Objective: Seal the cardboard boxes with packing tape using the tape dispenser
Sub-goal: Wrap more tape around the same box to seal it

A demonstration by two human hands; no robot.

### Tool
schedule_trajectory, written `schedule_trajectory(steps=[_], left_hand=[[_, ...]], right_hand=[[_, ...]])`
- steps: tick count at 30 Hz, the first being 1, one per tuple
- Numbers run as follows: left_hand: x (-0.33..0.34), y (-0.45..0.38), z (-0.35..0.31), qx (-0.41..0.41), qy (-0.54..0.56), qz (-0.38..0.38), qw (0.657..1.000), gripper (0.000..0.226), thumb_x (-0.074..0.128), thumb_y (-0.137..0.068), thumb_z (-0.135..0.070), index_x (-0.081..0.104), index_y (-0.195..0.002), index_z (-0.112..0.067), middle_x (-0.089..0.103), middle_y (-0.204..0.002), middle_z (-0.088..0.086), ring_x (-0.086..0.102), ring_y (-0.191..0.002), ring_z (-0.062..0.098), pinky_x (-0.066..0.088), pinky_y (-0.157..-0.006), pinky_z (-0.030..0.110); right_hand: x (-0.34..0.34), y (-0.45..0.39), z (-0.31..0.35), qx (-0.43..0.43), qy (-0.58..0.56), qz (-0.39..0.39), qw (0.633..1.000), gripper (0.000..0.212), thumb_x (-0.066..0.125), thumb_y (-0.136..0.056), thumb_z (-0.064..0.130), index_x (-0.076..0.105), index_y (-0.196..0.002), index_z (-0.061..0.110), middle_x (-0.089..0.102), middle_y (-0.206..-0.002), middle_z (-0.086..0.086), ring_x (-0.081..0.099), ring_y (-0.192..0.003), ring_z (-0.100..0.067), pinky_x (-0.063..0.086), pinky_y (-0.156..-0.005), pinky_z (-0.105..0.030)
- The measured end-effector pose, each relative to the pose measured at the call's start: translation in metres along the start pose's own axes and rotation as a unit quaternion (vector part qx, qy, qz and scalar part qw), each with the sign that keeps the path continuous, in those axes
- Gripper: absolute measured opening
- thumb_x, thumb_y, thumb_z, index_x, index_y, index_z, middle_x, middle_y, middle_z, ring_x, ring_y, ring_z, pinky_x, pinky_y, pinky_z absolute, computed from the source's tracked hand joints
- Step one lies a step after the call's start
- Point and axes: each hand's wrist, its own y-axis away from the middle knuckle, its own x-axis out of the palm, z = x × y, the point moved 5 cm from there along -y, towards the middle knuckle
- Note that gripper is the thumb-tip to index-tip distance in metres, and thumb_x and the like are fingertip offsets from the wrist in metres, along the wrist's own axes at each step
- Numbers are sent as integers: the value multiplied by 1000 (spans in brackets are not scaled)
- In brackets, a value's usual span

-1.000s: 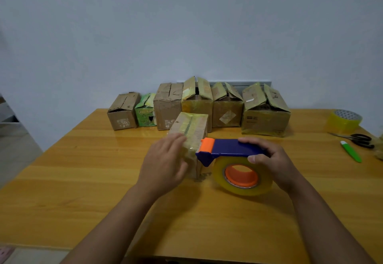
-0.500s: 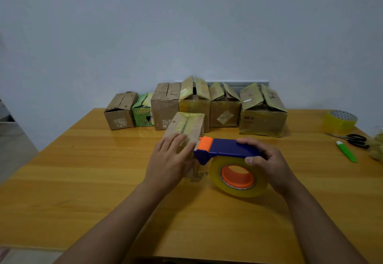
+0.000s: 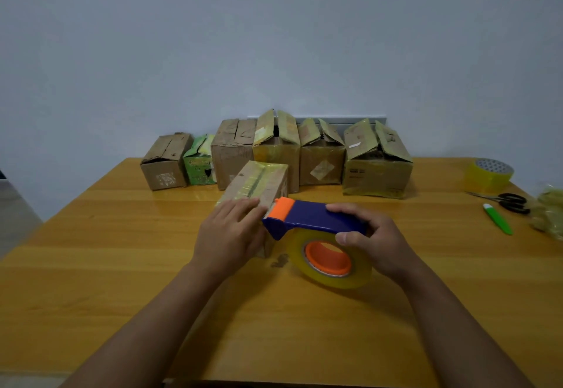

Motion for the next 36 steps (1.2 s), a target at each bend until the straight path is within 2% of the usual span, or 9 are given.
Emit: schedule_trajectory(steps=[5,11,13,17,21,24,27,30,36], left_hand=[[2,2,4,-17,25,8,1000,40,49,-92,-41,66,-118,-16,65,-122,6,61,-110,25,50,-89,38],[4,6,13,-23,82,40,996,39,55,-91,-33,61,-127,-19,60,-132,4,55,-122,23,45,-101,43],[1,7,15,-21,96,56,994,42,58,-90,-30,58,-131,-21,58,-136,3,52,-127,22,40,-105,40],[-1,6,19,-19,103,81,991,41,51,-96,-34,53,-136,-26,54,-141,-1,49,-130,19,36,-106,36],[-1,5,18,-27,103,60,992,42,63,-92,-19,57,-134,-23,57,-137,2,53,-126,22,44,-101,40],[-1,4,13,-41,76,29,996,40,68,-89,-16,62,-128,-20,62,-131,6,59,-118,26,48,-95,42],[0,4,5,-50,57,21,997,37,57,-91,-29,61,-127,-21,61,-130,5,58,-116,25,45,-96,40],[3,2,-2,-80,36,45,995,47,51,-86,-49,57,-126,-26,58,-131,0,53,-118,21,39,-98,38],[7,-3,-14,-140,-22,1,990,43,54,-86,-56,62,-111,-23,63,-115,3,57,-105,24,42,-89,40]], right_hand=[[-10,7,0,4,21,11,1000,48,69,-61,55,63,-108,59,54,-125,16,56,-100,6,50,-73,-15],[-1,-13,19,7,86,52,995,37,77,-79,30,66,-111,43,59,-114,15,58,-89,5,46,-67,-9],[-2,-24,24,38,75,55,995,30,74,-84,24,70,-109,38,64,-106,14,61,-88,0,48,-72,-14],[13,-33,23,76,210,147,964,30,72,-84,37,68,-113,40,63,-104,14,58,-93,-7,45,-75,-22],[-1,-30,22,72,89,17,993,27,75,-82,28,72,-109,34,70,-99,8,64,-90,-10,52,-79,-30],[-19,-26,13,73,37,-87,993,28,76,-80,28,73,-107,34,71,-101,7,66,-94,-15,55,-83,-38],[-23,-24,1,62,29,-174,982,34,76,-81,30,70,-114,32,68,-108,7,64,-97,-14,54,-78,-31],[-14,-25,-7,44,18,-234,971,41,76,-81,30,66,-121,28,65,-115,6,61,-98,-7,48,-72,-20],[21,-31,-14,26,20,-255,966,52,76,-82,35,59,-131,28,59,-115,11,58,-95,4,50,-68,-12]])
